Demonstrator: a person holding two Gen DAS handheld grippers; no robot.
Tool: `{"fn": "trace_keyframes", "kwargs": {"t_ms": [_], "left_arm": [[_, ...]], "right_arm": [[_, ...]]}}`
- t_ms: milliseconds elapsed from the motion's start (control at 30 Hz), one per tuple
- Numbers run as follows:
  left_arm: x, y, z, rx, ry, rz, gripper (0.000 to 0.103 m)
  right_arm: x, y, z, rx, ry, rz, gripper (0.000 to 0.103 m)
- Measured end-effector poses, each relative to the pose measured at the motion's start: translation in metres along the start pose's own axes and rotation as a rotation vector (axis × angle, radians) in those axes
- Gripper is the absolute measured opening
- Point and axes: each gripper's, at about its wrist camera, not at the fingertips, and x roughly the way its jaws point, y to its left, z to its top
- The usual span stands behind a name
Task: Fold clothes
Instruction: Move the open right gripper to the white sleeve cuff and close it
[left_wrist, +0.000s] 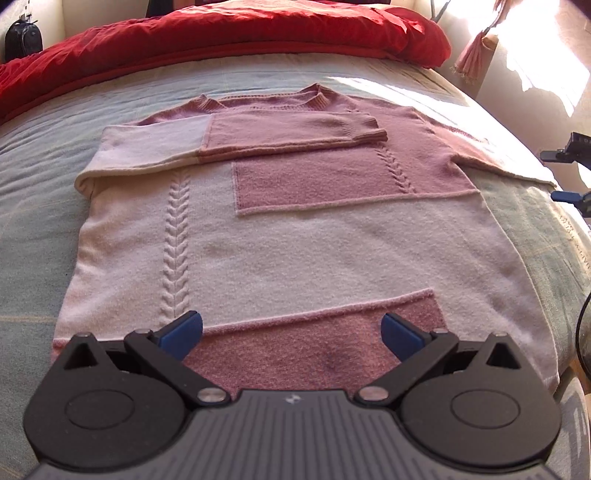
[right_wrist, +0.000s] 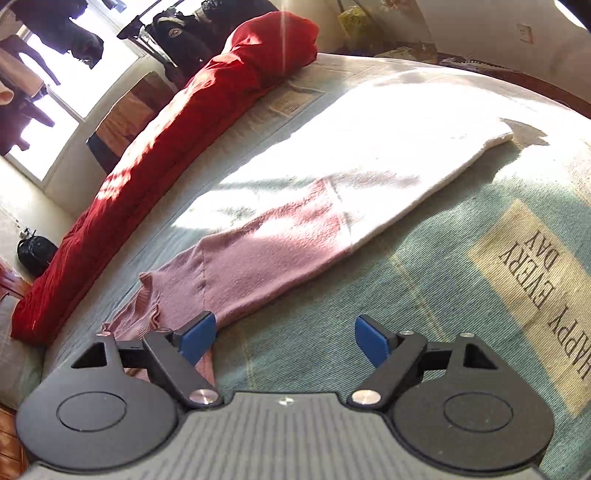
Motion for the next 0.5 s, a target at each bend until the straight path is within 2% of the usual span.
{"fn": "trace_keyframes", "kwargs": {"t_ms": [100,200,267,333,500], "left_arm": [[0.006,-0.006,0.008,-0.016,0.020,-0.005,0.102],[0.012,-0.010,0.012,-0.032,0.047,0.001,0.102],[0.014,-0.012,0.012,-0.028,0.051,0.013,0.102],[0.015,-0.013,0.013,-0.025,0.056,0.025,0.102],[0.019,-0.015,0.016,-0.021,0.068,0.054,0.102]], "right_arm": [[0.005,-0.040,0.026,0.123,-0.048,0.013,0.065],[0.013,-0.077,0.046,0.264,-0.099,0.044,0.060],[0.023,-0.104,0.057,0.370,-0.117,0.072,0.058],[0.034,-0.123,0.063,0.443,-0.128,0.066,0.056],[0.057,-0.151,0.072,0.543,-0.145,0.076,0.055]]}}
